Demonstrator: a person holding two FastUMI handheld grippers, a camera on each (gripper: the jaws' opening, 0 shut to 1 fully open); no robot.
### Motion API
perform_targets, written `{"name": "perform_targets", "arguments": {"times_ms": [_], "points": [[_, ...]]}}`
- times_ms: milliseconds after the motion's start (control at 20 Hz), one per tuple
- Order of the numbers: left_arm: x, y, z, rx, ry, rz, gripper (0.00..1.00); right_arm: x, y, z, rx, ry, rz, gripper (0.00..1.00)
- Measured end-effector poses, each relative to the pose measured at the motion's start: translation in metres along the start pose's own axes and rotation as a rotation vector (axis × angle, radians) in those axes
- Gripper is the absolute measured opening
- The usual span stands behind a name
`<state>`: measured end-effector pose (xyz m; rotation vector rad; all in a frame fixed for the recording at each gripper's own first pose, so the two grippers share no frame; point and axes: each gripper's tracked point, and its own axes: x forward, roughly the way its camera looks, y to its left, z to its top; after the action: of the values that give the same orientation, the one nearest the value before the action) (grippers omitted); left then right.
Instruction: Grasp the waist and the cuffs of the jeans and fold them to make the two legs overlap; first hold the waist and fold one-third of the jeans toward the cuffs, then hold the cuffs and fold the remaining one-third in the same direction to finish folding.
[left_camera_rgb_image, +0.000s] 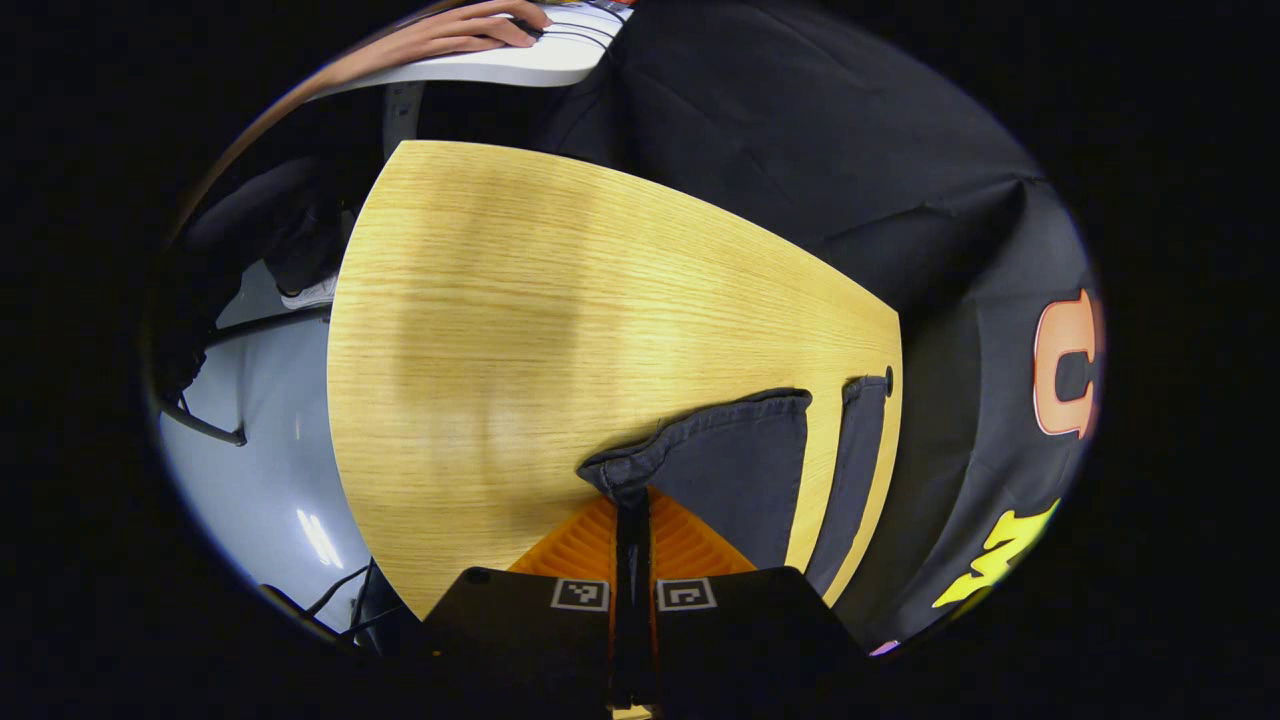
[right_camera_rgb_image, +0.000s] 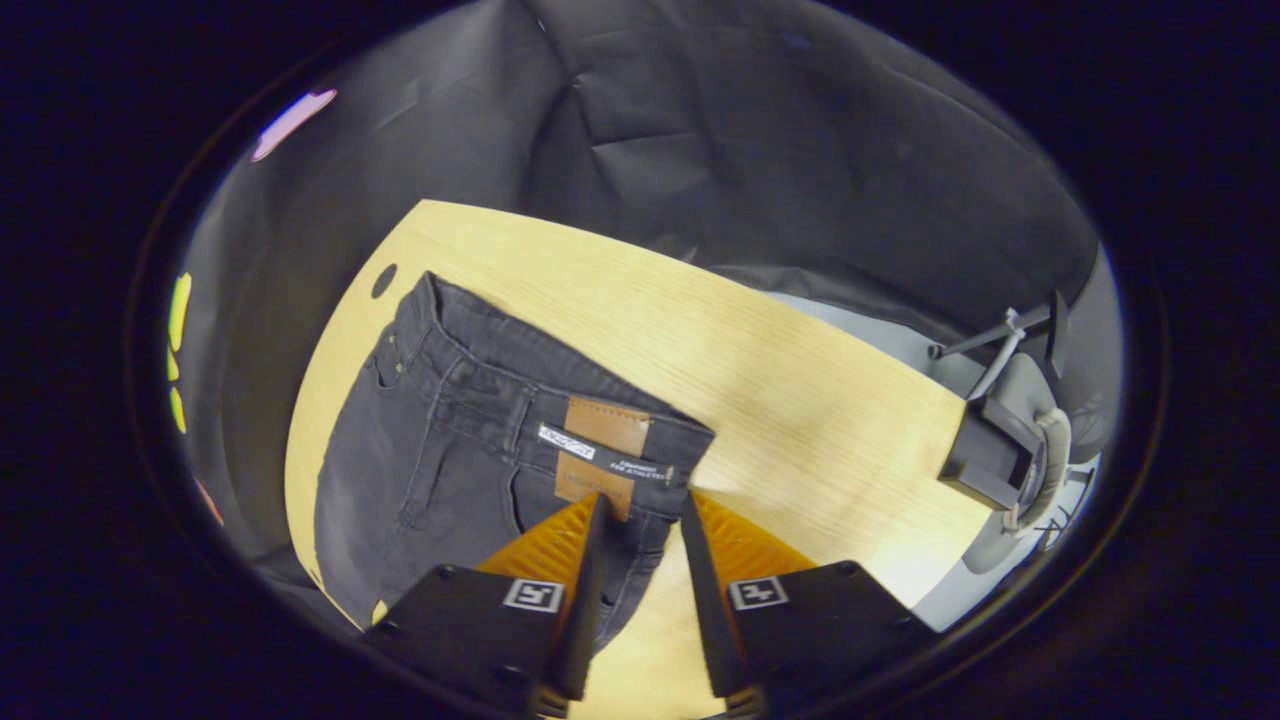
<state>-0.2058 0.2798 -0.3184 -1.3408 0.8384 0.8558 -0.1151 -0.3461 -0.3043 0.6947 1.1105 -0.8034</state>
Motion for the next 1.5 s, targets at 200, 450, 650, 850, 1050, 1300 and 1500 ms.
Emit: {"name": "perform_targets", "arguments": {"times_ms": [200,450,650,850,1050,1300,1500], "points": [[0.0,0.0,0.0,0.001,0.007,-0.002,0.04,0.002,0.001,0.0,0.071,0.001,0.041,0.0],[-0.003,-0.004,0.001,-0.043,0.037,-0.015,0.04,-0.011,0.005,0.006,0.076,-0.026,0.102,0.03],[-0.012,-0.021,0.001,-0.093,0.061,-0.062,0.04,-0.036,0.025,0.017,0.114,-0.046,0.208,0.03],[-0.026,-0.065,0.007,-0.085,0.068,-0.127,0.03,-0.065,0.048,0.032,0.144,-0.073,0.325,0.03],[-0.036,-0.14,0.01,-0.044,0.072,-0.22,0.03,-0.091,0.087,0.053,0.168,-0.085,0.44,0.0],[-0.022,-0.205,0.02,-0.026,0.06,-0.265,0.03,-0.1,0.137,0.083,0.165,-0.109,0.514,0.03],[0.007,-0.246,0.023,-0.025,0.063,-0.267,0.03,-0.09,0.169,0.102,0.177,-0.113,0.542,0.0]]}}
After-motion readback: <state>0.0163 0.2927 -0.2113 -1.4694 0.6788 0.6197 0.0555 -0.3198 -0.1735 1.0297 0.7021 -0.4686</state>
